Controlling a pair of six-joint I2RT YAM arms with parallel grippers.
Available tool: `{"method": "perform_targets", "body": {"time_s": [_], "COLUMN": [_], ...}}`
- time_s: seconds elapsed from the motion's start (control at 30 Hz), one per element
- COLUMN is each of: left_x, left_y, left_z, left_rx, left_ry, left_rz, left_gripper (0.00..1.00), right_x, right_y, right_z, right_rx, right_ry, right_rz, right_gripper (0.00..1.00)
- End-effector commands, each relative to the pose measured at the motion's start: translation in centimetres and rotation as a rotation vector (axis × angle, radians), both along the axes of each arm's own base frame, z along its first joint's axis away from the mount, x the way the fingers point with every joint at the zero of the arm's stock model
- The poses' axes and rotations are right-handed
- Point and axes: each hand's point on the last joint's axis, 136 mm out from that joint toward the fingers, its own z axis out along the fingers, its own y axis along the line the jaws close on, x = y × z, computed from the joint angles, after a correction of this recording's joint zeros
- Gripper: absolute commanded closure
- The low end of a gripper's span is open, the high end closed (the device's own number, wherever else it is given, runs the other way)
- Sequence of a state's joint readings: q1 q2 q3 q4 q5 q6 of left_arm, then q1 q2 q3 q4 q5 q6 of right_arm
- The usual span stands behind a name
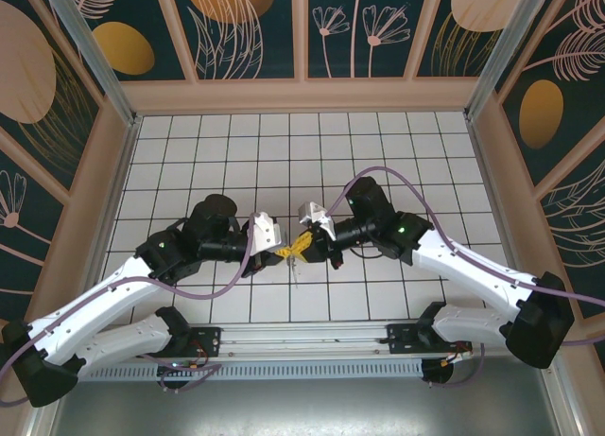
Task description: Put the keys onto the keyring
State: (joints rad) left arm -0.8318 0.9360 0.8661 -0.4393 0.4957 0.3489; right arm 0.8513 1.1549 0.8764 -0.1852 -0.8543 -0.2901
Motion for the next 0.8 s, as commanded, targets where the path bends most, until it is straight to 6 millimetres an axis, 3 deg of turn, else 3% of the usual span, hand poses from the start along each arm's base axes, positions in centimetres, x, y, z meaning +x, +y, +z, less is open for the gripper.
{"method": "perform_targets", "body": {"time_s": [0.0,0.33,0.6,0.77], "left_x": [3.7,3.7,3.7,4.0], "left_y": [-1.5,-1.4,-1.4,-1.2], "left_z": [4.4,4.8,4.8,4.6], "left_rx": [-0.123,-0.131,-0.134,-0.124], "left_ry": [-0.216,-0.225,-0.227,-0.232], "left_rz": [0.082,0.084,0.086,0.101], "left_gripper": [1.00,1.00,1.00,1.00], "right_x": [-5.9,-6.0,-5.7,-6.6], "right_y": [0.5,0.1,0.1,0.0], "right_z": [4.0,3.6,3.6,4.1], "right_rx": [0.137,0.121,0.123,0.140], "right_ry": [0.002,0.001,-0.011,0.031], "right_rz": [0.264,0.253,0.232,0.298], "right_gripper": [0.96,0.74,1.00,1.00]}}
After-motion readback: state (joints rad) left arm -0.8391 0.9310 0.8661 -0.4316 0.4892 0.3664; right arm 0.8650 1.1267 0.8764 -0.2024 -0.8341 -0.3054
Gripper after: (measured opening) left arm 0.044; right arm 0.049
